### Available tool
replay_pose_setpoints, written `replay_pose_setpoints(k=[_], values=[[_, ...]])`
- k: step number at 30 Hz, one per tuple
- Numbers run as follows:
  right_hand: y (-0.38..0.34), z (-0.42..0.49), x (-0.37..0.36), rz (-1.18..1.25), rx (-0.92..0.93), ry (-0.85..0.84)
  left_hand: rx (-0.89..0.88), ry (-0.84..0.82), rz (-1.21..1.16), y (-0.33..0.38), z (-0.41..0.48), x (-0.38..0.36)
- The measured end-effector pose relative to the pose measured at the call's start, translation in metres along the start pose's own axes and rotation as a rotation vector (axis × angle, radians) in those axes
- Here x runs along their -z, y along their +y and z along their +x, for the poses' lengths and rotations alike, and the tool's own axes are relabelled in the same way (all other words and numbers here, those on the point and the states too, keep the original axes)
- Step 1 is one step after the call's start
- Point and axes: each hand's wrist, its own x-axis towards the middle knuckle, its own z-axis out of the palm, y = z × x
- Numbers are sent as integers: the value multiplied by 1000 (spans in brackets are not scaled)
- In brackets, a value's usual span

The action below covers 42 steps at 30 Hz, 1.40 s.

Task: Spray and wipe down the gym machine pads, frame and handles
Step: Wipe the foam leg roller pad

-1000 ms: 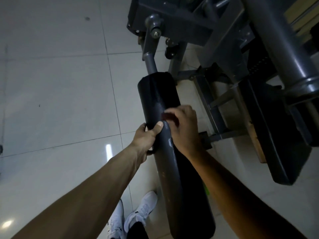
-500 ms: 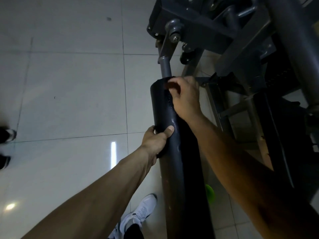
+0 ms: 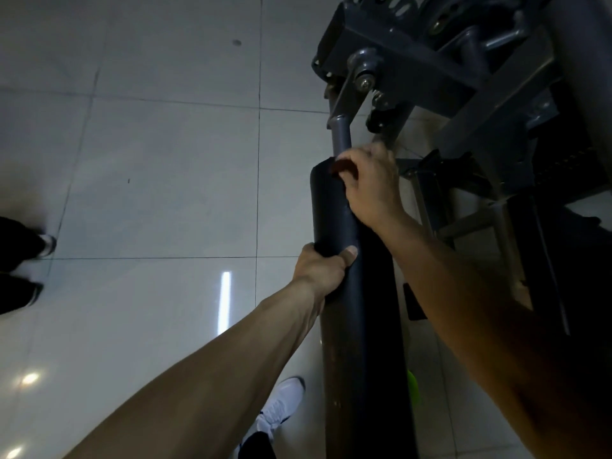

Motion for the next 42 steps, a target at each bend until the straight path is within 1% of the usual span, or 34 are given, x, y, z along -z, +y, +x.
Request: replay_pose_setpoints(k=[3, 4, 5, 8, 10, 13, 18, 20, 22, 24, 26, 28, 30, 35, 38, 40, 42], values=[[11, -42, 11, 19, 177, -77, -21, 17, 1, -1, 0, -2], [15, -40, 12, 28, 216, -99, -21, 24, 14, -1, -1, -2], [16, -28, 12, 26, 217, -91, -18, 26, 24, -1, -1, -2], [8, 13, 3, 49, 66, 1, 4, -1, 15, 1, -2, -1], [0, 16, -2, 81, -21, 61, -9, -39, 27, 3, -5, 2], [2, -30, -2, 62, 10, 34, -9, -114, 46, -3, -10, 12], [22, -154, 16, 118, 62, -15, 77, -208, 32, -25, -11, 26], [23, -175, 18, 142, 87, -48, 68, -220, -3, -27, -13, 27], [25, -154, 17, 122, 99, -36, 52, -219, -19, -27, -15, 23], [22, -109, 9, 96, 74, 30, 50, -202, -27, -28, -16, 22], [15, -67, 3, 108, -32, 103, 42, -181, -21, -29, -19, 20], [8, -56, 0, 124, -124, 145, 35, -161, 0, -31, -20, 21], [2, -85, 2, 103, -146, 130, 41, -151, 25, -40, -19, 23], [12, -240, 14, 103, -30, 93, 101, -211, 39, -61, -28, 22], [15, -314, 14, 156, -73, 59, 96, -177, 1, -62, -31, 19], [15, -320, 10, 178, -104, 60, 89, -154, 5, -62, -32, 17], [14, -289, 4, 178, -99, 99, 69, -132, 8, -64, -32, 15]])
